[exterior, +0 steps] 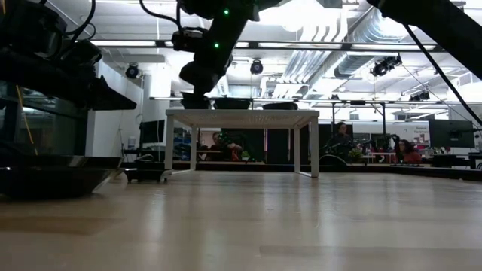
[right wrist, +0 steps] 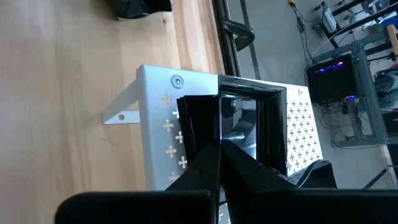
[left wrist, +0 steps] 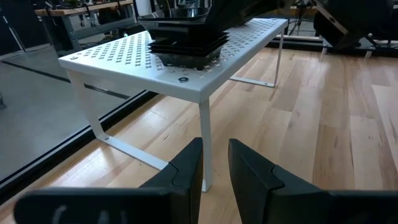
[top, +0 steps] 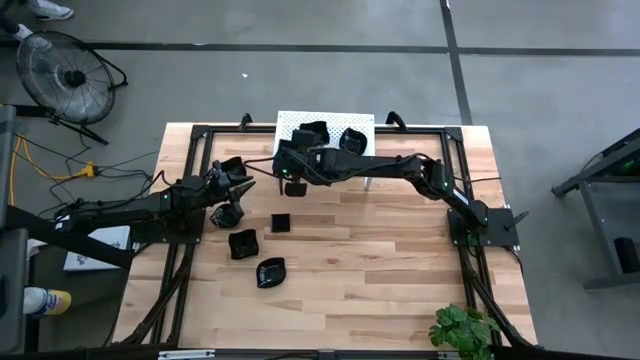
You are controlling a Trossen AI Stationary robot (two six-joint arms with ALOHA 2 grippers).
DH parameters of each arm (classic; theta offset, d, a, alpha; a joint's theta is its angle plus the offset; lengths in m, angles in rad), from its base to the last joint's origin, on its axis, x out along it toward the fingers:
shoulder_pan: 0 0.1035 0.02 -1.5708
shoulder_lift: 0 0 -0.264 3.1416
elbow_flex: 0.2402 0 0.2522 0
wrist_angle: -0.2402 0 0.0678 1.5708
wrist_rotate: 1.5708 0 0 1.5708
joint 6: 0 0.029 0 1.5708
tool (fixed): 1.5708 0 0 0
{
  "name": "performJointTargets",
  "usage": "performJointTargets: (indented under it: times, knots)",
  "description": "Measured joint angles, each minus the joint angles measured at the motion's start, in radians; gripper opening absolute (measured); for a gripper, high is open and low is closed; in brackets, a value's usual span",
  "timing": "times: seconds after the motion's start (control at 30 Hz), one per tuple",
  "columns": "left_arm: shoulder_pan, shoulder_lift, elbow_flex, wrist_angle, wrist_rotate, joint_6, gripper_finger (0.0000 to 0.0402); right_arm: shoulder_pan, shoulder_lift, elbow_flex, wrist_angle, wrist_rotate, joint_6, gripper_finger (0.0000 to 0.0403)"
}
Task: Pick & Place Mini shaped plates
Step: Stack the square plate on top of the other square plates on the shelf
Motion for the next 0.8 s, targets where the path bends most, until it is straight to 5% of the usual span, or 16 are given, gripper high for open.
performJointTargets:
  times: [0.8]
  knots:
    - [0.000, 0.000, 0.000, 0.000, 0.000, 0.000, 0.0073, 0.000, 0.000, 0.000, -0.008, -0.008, -0.080, 0.0020]
